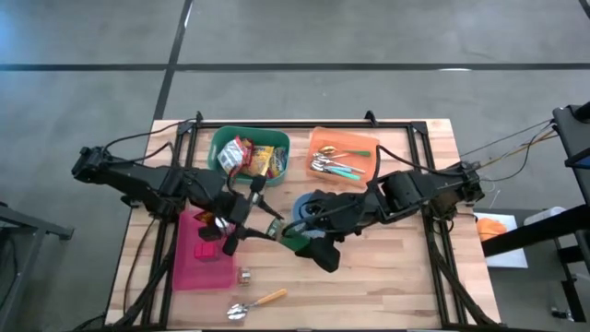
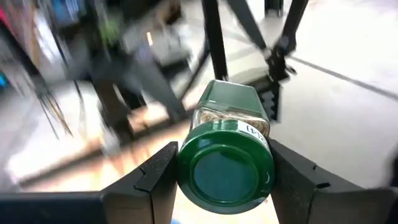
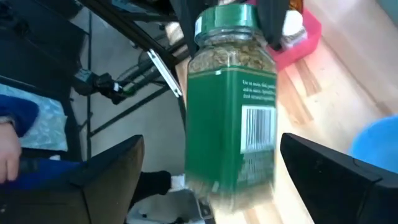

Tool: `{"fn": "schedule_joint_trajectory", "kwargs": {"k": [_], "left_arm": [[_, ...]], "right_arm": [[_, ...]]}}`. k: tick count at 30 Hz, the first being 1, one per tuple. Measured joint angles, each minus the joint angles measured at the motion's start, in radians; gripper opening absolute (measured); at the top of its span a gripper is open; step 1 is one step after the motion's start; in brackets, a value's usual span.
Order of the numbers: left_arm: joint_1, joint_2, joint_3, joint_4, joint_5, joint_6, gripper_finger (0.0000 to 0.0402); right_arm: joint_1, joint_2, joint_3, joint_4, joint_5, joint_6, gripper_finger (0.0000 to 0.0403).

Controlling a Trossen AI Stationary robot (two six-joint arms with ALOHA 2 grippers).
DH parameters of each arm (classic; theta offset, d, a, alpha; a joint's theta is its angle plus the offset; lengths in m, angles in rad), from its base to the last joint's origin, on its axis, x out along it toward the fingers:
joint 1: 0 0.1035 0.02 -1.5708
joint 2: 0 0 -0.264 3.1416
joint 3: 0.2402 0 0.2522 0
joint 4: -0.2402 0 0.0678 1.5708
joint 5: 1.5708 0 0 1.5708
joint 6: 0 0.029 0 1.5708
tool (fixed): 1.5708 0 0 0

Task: Pick & Place Food Item
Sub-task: Put the green seasoning bottle into the pink bin

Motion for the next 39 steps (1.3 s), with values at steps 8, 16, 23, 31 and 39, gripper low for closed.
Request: {"fn": "schedule_joint_trajectory", "kwargs": {"k": [8,16,23,31,39], "left_arm": [[0.001,0.0,0.164,-0.497,-0.027,-0.297,0.019],[-0.005,0.002,0.251,-0.904,-0.064,-0.529,0.019],[-0.022,0.021,0.255,-1.186,-0.086,-0.836,0.019],[-0.12,0.108,0.265,-1.322,-0.086,-0.955,0.019],[-0.176,0.181,0.271,-1.365,-0.124,-0.932,0.019]], "right_arm": [[-0.019,-0.013,0.0,-0.145,0.068,-0.027,0.0372],[-0.038,-0.016,0.0,-0.167,0.113,-0.112,0.0373],[-0.05,-0.016,0.0,-0.192,0.13,-0.141,0.0373],[-0.056,-0.016,0.0,-0.192,0.131,-0.156,0.0373],[-0.057,-0.016,-0.001,-0.193,0.13,-0.149,0.0373]]}}
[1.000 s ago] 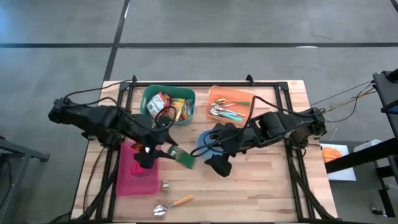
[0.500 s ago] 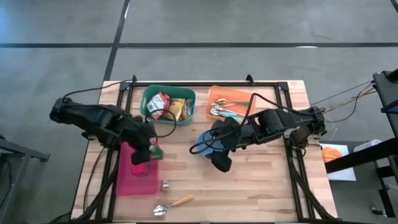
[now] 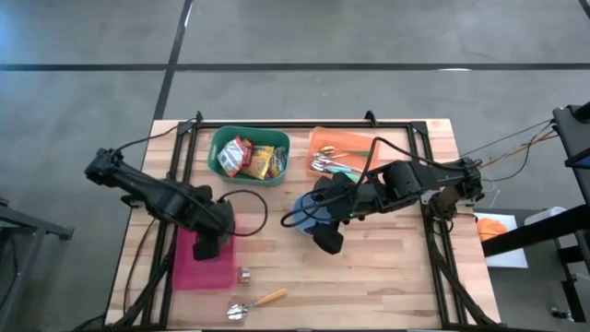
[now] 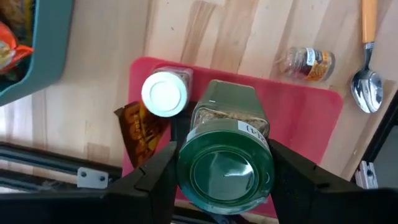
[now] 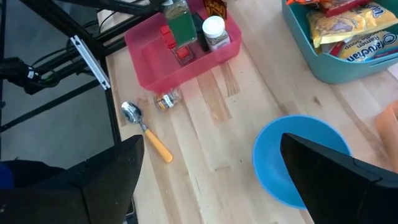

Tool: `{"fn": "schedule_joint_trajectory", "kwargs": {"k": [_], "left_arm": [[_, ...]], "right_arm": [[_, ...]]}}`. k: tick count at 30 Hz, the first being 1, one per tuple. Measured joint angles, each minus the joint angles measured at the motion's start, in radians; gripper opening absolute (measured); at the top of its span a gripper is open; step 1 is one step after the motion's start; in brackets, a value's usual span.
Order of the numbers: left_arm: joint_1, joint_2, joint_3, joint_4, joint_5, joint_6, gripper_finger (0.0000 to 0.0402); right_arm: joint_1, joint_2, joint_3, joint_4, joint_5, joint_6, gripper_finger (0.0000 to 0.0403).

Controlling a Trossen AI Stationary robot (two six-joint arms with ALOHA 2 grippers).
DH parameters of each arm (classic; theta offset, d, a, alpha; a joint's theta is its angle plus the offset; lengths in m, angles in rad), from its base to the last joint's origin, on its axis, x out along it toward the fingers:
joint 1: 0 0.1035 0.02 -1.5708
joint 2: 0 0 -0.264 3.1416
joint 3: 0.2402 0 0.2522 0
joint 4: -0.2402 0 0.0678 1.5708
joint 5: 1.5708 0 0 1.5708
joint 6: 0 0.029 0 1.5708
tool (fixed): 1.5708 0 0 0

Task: Pick & Place Food Item
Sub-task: Put the green seasoning bottle into the pink bin

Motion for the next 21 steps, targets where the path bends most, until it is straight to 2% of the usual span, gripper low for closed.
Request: {"fn": "schedule_joint_trajectory", "kwargs": {"k": [13,21], "left_arm": [[-0.023,0.095,-0.002,0.003,-0.004,-0.022,0.019],[-0.026,0.102,-0.03,0.03,-0.007,-0.023,0.019]], "right_arm": [[0.0,0.0,0.0,-0.009,-0.001,0.001,0.0373],[0.0,0.0,-0.001,-0.033,-0.001,0.001,0.0373]]}}
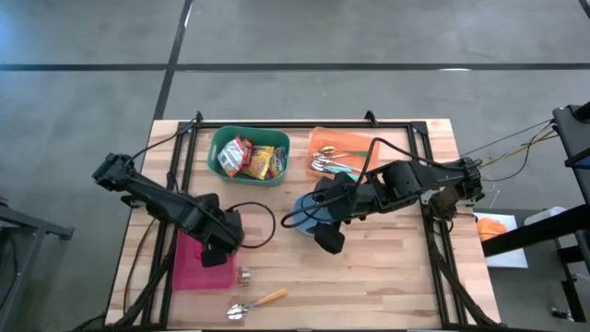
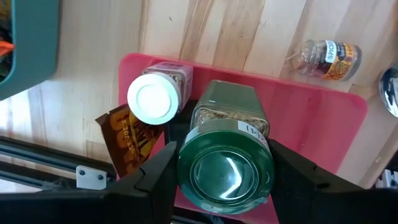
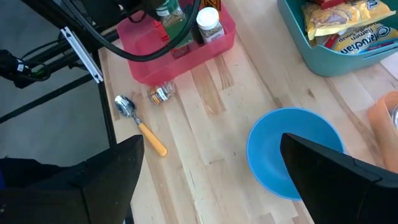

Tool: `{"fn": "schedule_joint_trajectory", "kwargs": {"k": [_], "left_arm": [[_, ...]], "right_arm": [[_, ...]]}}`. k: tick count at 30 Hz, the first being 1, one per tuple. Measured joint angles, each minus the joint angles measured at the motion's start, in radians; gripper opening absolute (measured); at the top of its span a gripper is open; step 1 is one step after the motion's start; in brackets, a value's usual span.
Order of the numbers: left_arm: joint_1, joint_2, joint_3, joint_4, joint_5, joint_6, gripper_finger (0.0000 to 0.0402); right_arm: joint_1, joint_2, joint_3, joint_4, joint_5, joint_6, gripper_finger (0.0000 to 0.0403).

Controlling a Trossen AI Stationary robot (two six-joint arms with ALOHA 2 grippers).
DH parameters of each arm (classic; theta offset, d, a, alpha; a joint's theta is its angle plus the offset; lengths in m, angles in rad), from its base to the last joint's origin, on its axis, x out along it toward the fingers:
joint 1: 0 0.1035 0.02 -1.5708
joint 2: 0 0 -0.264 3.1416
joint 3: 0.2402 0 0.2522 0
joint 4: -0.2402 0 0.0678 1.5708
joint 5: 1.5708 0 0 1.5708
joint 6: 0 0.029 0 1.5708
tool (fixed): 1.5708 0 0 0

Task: Pick & Place Food Item
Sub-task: Put the green seasoning bottle into the pink bin

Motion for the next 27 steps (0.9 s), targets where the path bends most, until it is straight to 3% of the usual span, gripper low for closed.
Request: {"fn": "schedule_joint_trajectory", "kwargs": {"k": [27], "left_arm": [[-0.029,-0.001,-0.273,0.27,-0.001,-0.053,0.019]], "right_arm": [[0.0,0.0,-0.002,-0.017,-0.002,-0.008,0.0373]]}}
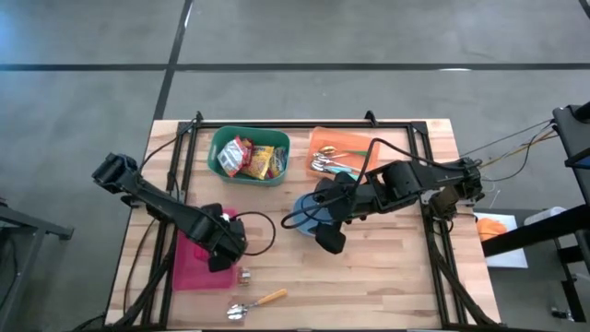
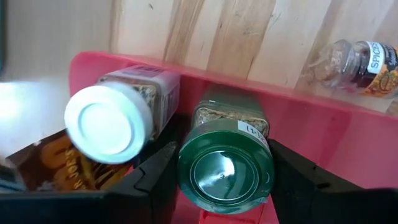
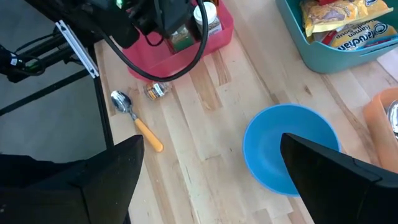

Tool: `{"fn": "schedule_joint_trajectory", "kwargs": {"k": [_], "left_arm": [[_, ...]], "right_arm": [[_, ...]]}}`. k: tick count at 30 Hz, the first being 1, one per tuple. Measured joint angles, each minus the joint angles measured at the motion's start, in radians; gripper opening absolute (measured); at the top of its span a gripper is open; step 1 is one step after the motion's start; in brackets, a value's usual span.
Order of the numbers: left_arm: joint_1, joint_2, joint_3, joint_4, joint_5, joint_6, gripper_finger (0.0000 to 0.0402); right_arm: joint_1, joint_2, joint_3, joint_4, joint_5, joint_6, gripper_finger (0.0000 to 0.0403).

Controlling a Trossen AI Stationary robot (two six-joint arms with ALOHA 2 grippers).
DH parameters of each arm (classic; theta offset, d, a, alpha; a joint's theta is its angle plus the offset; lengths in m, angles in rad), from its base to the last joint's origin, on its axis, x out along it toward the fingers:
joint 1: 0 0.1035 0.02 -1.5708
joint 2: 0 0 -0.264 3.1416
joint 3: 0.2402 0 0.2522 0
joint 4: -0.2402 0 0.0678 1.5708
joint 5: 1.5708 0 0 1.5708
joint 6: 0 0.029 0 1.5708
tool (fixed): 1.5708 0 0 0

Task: Pick & Place Food Item
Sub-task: Put the green seasoning bottle into the pink bin

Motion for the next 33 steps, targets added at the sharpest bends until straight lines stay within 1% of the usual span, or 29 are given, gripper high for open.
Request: {"fn": "schedule_joint_trajectory", "kwargs": {"k": [13,22,23,29,33], "left_arm": [[0.0,0.0,-0.063,0.062,-0.003,0.0,0.019],[0.0,-0.001,-0.072,0.083,-0.009,0.002,0.019],[0.0,-0.001,-0.072,0.084,-0.01,0.004,0.0195],[0.0,0.0,-0.078,0.092,-0.011,0.003,0.0254],[0.0,0.0,-0.078,0.091,-0.006,0.004,0.0264]], "right_arm": [[0.0,0.0,0.0,0.0,0.001,0.0,0.0373],[0.0,0.0,0.0,0.0,0.001,0.0,0.0373],[0.0,0.0,0.0,0.0,0.001,0.001,0.0373],[0.0,0.0,0.0,0.0,0.001,0.003,0.0373],[0.0,0.0,0.0,0.0,0.001,0.003,0.0373]]}}
